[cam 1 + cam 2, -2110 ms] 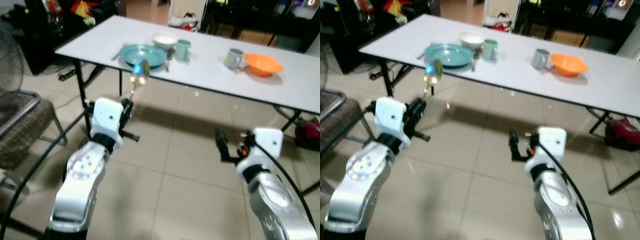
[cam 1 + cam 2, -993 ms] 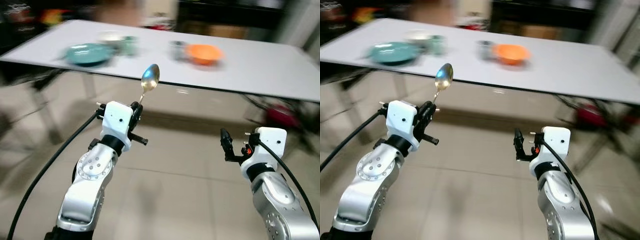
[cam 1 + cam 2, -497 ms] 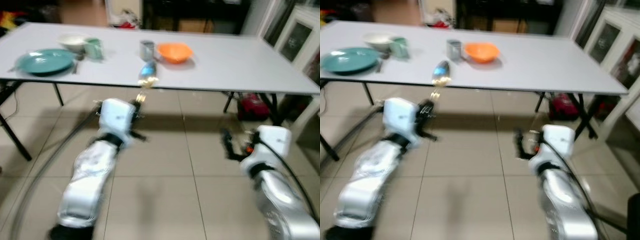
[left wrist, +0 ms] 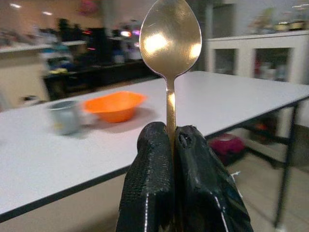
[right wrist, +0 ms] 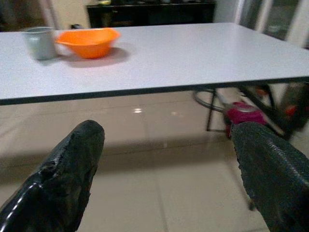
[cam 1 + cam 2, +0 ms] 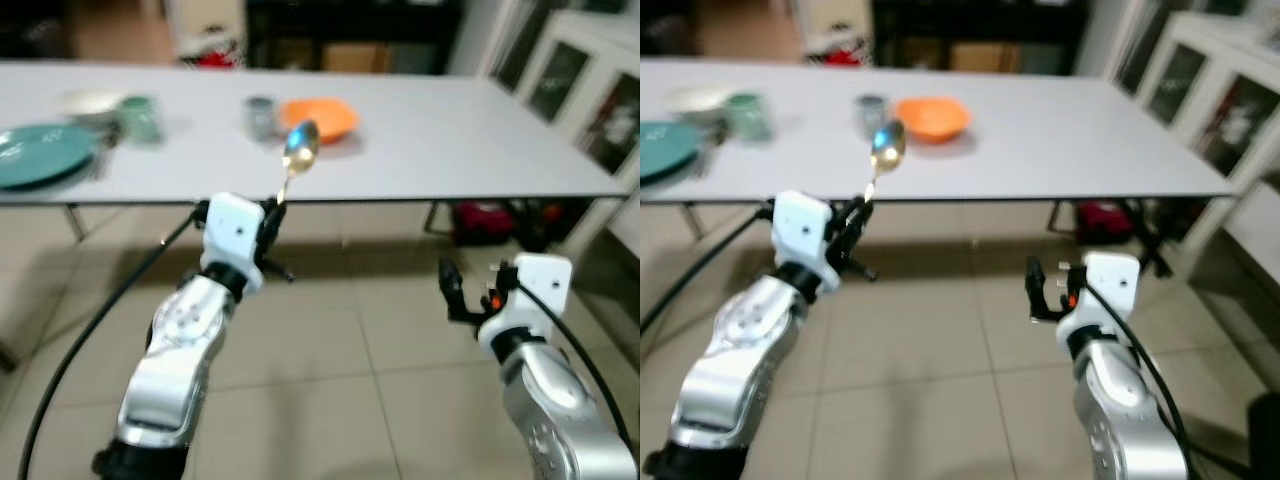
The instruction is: Setting the table
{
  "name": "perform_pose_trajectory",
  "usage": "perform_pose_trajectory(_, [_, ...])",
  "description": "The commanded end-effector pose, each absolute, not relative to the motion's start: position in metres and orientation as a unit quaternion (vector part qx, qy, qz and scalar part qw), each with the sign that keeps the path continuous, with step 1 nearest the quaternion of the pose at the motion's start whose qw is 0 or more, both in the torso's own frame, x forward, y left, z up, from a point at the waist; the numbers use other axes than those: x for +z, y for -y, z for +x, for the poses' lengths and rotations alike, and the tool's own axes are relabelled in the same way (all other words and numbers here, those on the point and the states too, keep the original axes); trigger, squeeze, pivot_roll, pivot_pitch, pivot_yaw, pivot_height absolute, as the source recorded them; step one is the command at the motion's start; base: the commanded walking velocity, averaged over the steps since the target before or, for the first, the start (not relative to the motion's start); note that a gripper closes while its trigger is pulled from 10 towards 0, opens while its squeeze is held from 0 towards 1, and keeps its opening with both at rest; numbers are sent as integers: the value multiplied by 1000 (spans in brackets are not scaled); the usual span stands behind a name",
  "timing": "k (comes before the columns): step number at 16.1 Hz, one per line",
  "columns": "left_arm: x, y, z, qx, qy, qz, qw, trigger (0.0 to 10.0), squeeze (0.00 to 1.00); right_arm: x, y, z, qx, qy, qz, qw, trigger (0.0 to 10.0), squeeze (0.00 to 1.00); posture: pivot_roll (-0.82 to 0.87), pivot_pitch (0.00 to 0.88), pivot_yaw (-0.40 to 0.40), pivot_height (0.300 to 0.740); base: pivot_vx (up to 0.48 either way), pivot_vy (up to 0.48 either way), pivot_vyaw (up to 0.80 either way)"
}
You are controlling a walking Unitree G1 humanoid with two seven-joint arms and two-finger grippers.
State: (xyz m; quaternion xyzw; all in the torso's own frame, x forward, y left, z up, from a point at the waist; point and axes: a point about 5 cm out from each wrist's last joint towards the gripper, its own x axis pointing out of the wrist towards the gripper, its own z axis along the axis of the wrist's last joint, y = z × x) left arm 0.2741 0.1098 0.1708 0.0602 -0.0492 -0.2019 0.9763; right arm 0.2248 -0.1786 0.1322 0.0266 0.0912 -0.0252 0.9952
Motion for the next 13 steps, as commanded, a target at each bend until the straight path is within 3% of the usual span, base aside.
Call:
perform_pose_trajectory(1, [175,-112,275,-199,59,69,976,10000,0,139,178,228,-21,-76,25,997,10000,0,3,0,-52,740,409,0,0])
perform_pose_trajectory(13, [170,-119,277,-185,46,72,979,10000,0,138,173,225,4,-80,24,997,10000,0,-5,0,-45,740,417,0,0])
